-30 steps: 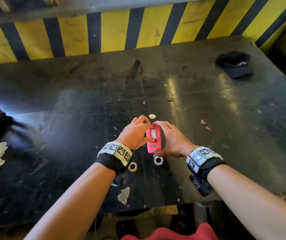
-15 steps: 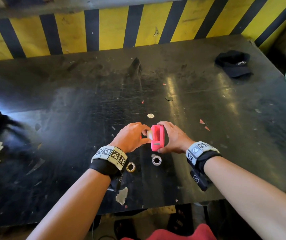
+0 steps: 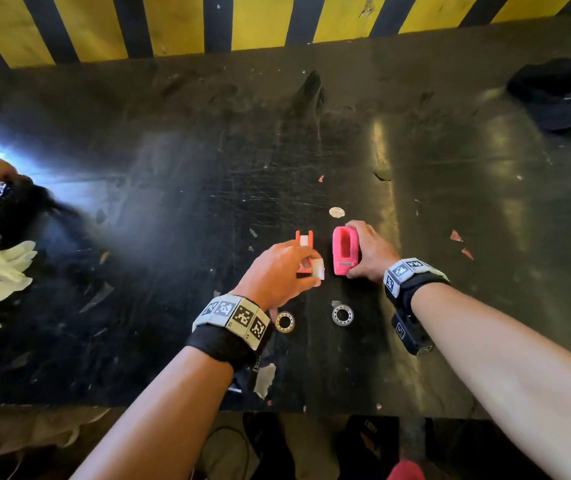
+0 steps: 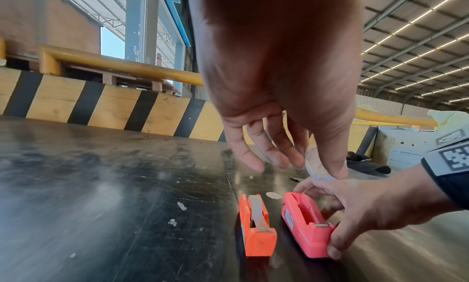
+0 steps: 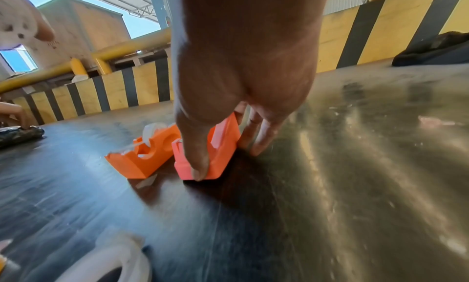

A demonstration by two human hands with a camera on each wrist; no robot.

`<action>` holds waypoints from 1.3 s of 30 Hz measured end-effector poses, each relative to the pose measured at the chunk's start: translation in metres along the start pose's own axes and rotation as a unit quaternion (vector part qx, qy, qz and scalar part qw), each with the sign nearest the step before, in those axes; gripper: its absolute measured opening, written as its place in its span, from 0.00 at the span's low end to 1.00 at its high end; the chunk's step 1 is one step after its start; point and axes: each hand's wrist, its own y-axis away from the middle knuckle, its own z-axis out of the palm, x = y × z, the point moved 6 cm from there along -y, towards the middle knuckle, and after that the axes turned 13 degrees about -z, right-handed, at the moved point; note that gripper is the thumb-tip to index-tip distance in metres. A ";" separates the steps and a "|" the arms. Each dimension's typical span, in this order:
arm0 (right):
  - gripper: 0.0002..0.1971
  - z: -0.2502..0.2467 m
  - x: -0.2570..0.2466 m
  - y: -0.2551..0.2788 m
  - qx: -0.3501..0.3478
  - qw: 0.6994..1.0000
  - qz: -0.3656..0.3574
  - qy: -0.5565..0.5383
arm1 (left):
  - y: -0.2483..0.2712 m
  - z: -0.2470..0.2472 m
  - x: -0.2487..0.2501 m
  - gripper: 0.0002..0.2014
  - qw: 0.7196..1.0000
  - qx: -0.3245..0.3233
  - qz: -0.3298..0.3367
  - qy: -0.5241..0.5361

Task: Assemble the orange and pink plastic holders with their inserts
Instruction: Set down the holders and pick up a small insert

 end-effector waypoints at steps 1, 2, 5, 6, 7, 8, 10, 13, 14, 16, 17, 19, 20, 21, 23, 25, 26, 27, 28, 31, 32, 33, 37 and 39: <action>0.56 0.003 0.001 0.001 0.003 1.000 0.003 -0.001 | -0.001 0.002 -0.002 0.23 1.000 -0.001 -0.003 0.001; 0.57 0.004 0.003 0.002 0.006 1.000 0.005 -0.002 | -0.003 0.004 -0.004 0.23 1.000 -0.001 -0.004 0.005; 0.63 0.005 0.000 0.007 0.012 1.000 0.006 0.002 | -0.006 0.009 -0.007 0.23 1.000 -0.004 -0.006 0.012; 0.63 0.001 -0.005 0.012 0.031 0.999 0.000 0.006 | -0.007 0.009 -0.008 0.23 1.000 -0.003 -0.007 0.012; 0.57 -0.004 -0.012 0.017 0.066 0.998 -0.013 0.004 | -0.008 0.009 -0.008 0.23 1.000 -0.001 -0.008 0.012; 0.48 -0.011 -0.020 0.023 0.111 0.993 -0.034 -0.010 | -0.009 0.008 -0.008 0.22 1.000 0.002 -0.008 0.013; 0.24 -0.023 -0.038 0.037 0.175 0.979 -0.067 -0.076 | -0.011 0.006 -0.007 0.22 1.000 0.007 -0.006 0.012; 0.08 -0.020 -0.059 0.054 0.091 0.971 -0.064 -0.210 | -0.010 0.004 -0.001 0.20 1.000 0.013 0.006 0.011; 0.08 -0.019 -0.063 0.059 0.068 0.969 -0.068 -0.226 | -0.010 0.003 0.002 0.19 1.000 0.016 0.010 0.013; 0.10 -0.018 -0.064 0.067 0.055 0.966 -0.062 -0.245 | -0.009 0.001 0.008 0.18 1.000 0.017 0.015 0.021; 0.10 -0.020 -0.063 0.070 0.058 0.964 -0.059 -0.252 | -0.008 0.000 0.011 0.17 0.999 0.019 0.019 0.024; 0.10 -0.023 -0.062 0.075 0.072 0.960 -0.056 -0.264 | -0.007 0.000 0.016 0.17 0.999 0.021 0.025 0.025; 0.09 -0.024 -0.061 0.077 0.079 0.958 -0.055 -0.271 | -0.006 0.000 0.018 0.17 0.999 0.021 0.026 0.025; 0.08 -0.025 -0.061 0.079 0.087 0.954 -0.054 -0.282 | -0.006 0.000 0.019 0.17 0.999 0.021 0.028 0.026; 0.07 -0.028 -0.061 0.082 0.099 0.949 -0.056 -0.295 | -0.003 -0.001 0.023 0.17 0.999 0.027 0.035 0.028; 0.06 -0.029 -0.062 0.084 0.108 0.946 -0.057 -0.300 | -0.001 -0.001 0.025 0.16 0.998 0.034 0.041 0.029; 0.05 -0.030 -0.062 0.086 0.112 0.946 -0.057 -0.299 | -0.001 0.000 0.025 0.16 0.998 0.036 0.040 0.027; 0.05 -0.030 -0.062 0.087 0.112 0.947 -0.057 -0.294 | -0.001 0.001 0.026 0.16 0.998 0.036 0.039 0.025; 0.05 -0.030 -0.063 0.088 0.109 0.949 -0.056 -0.291 | 0.000 0.002 0.026 0.16 0.999 0.033 0.036 0.020; 0.04 -0.028 -0.065 0.091 0.101 0.955 -0.054 -0.273 | 0.002 0.006 0.027 0.16 0.999 0.035 0.036 0.010; 0.04 -0.027 -0.064 0.091 0.100 0.958 -0.052 -0.265 | 0.003 0.007 0.026 0.16 0.999 0.037 0.027 0.009; 0.05 -0.027 -0.063 0.091 0.101 0.960 -0.050 -0.257 | 0.003 0.008 0.024 0.17 0.999 0.037 0.015 0.013; 0.07 -0.029 -0.045 0.096 0.121 0.963 -0.021 -0.240 | -0.001 0.029 0.004 0.19 0.998 -0.010 -0.070 0.000; 0.06 -0.027 -0.034 0.099 0.117 0.965 -0.006 -0.235 | 0.000 0.045 -0.002 0.20 0.995 -0.038 -0.095 -0.010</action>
